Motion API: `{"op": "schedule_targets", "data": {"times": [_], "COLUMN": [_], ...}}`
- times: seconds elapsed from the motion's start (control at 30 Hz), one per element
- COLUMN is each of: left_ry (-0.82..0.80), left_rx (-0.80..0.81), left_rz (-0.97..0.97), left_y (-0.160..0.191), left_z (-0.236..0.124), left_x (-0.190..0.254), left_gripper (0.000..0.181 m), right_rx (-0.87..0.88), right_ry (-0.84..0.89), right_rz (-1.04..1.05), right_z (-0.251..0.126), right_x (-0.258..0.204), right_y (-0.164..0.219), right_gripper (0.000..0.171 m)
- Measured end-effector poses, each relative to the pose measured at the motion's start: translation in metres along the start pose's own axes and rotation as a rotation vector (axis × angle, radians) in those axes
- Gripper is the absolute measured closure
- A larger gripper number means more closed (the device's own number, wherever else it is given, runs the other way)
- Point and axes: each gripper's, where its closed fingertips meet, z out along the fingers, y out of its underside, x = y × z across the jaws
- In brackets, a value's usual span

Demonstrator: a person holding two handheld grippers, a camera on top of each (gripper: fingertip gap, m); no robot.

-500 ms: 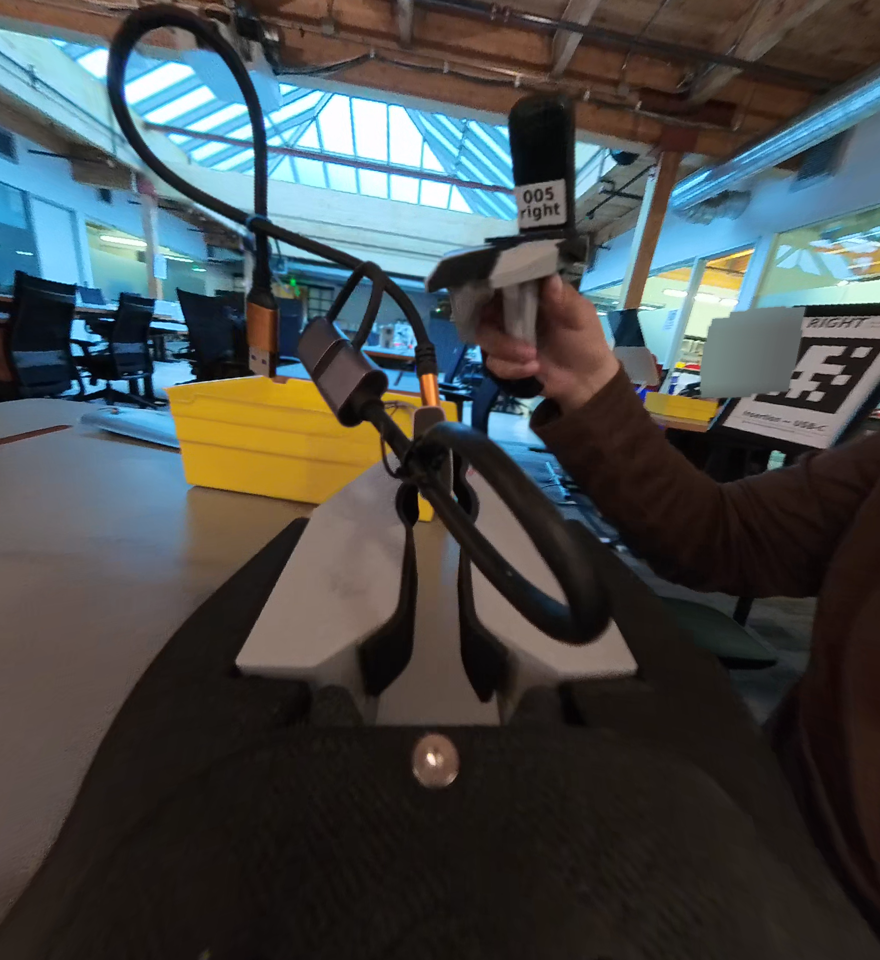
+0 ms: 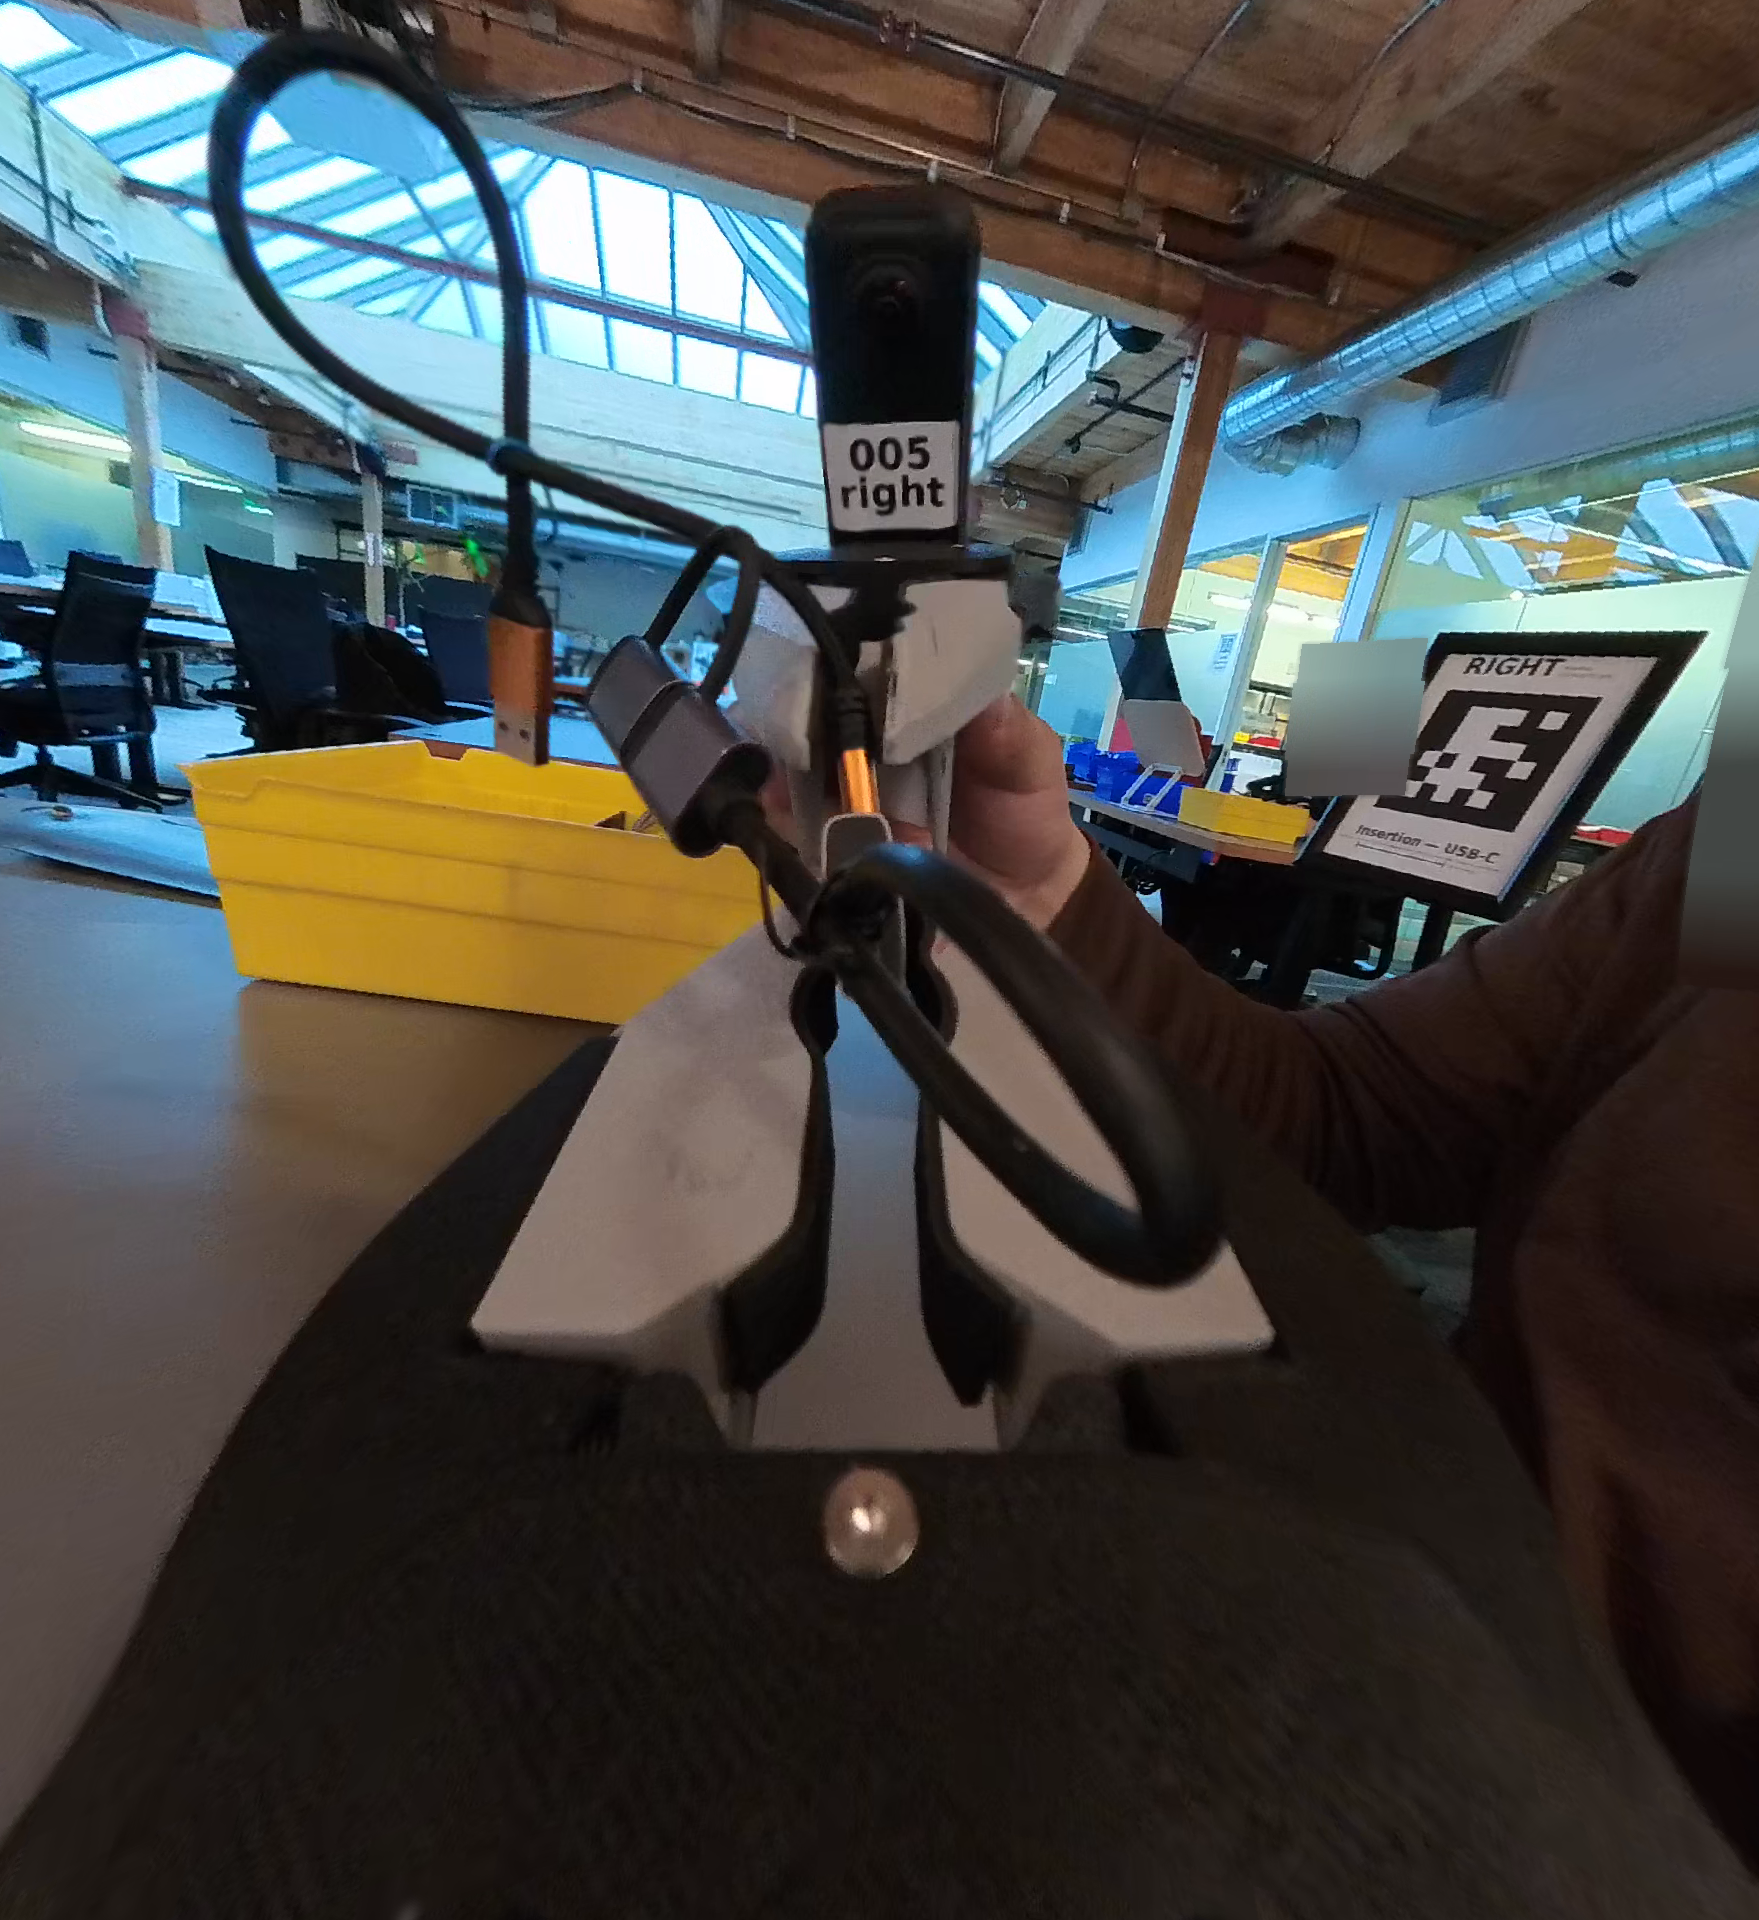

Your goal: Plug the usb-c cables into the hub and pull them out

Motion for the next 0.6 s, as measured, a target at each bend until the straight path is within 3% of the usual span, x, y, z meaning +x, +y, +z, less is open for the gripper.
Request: {"op": "schedule_targets", "data": {"times": [0.03,0.27,0.6], "left_ry": [0.002,-0.031,-0.024], "left_rx": [-0.005,-0.024,-0.026], "left_rz": [0.001,0.003,0.021], "left_y": [0.0009,0.0065,0.0072], "left_z": [0.0004,0.0012,0.0027], "left_x": [0.0005,-0.0041,0.0013], "left_gripper": [0.173,0.174,0.173], "right_rx": [-0.005,-0.058,-0.031], "right_ry": [0.012,0.117,0.091], "right_rz": [-0.02,-0.076,-0.04], "right_z": [0.0002,0.0046,-0.001], "right_x": [-0.0005,0.0,-0.0025], "right_y": [0.0006,0.0032,0.0], "right_gripper": [0.166,0.166,0.166]}}
